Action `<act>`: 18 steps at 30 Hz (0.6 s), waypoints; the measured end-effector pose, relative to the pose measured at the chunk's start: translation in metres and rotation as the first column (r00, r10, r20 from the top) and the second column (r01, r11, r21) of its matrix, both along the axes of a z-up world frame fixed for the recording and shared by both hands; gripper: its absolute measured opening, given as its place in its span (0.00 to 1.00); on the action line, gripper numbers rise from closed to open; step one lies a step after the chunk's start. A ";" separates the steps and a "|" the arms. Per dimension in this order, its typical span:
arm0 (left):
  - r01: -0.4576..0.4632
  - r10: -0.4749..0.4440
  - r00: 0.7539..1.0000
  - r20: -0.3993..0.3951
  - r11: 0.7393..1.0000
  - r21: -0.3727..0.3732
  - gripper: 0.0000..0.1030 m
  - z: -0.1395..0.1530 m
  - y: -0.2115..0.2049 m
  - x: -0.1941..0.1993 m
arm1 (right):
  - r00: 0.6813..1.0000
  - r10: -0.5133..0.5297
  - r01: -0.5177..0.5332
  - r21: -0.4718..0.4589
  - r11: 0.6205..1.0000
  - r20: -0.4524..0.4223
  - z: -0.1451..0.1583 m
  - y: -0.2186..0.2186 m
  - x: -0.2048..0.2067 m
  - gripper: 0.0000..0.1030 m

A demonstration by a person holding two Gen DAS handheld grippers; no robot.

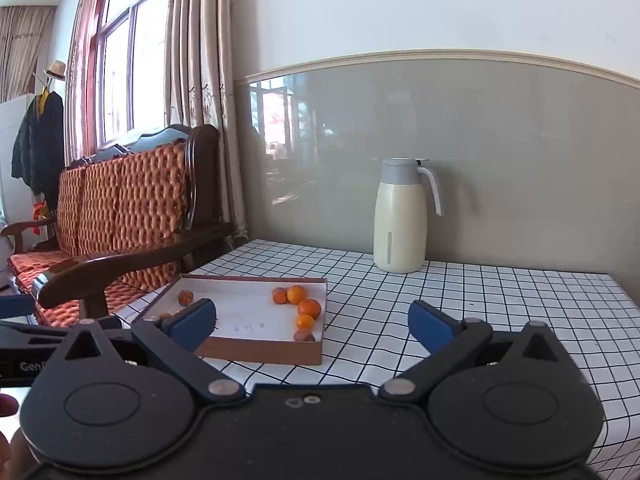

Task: Organize fruits

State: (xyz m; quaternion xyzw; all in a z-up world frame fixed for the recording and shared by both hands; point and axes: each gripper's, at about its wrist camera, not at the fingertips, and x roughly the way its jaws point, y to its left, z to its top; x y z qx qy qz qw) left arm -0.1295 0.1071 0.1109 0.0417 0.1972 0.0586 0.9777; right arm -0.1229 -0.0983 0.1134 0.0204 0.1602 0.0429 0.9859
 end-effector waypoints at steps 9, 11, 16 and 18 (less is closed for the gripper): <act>-0.030 0.030 1.000 -0.004 1.000 0.000 1.00 -0.006 0.009 -0.004 | 0.998 0.053 -0.052 -0.019 0.998 0.015 -0.004 0.016 -0.007 0.94; -0.037 0.037 0.999 -0.006 0.999 0.003 1.00 -0.007 0.012 -0.004 | 0.998 0.062 -0.062 -0.020 0.998 0.019 -0.004 0.019 -0.007 0.94; -0.048 0.048 0.999 -0.010 0.999 -0.002 1.00 -0.009 0.016 -0.003 | 0.998 0.064 -0.064 -0.006 0.998 0.014 -0.005 0.021 -0.005 0.94; -0.052 0.052 0.999 -0.011 0.999 -0.002 1.00 -0.010 0.017 -0.002 | 0.998 0.060 -0.060 0.002 0.998 0.020 -0.006 0.021 -0.005 0.94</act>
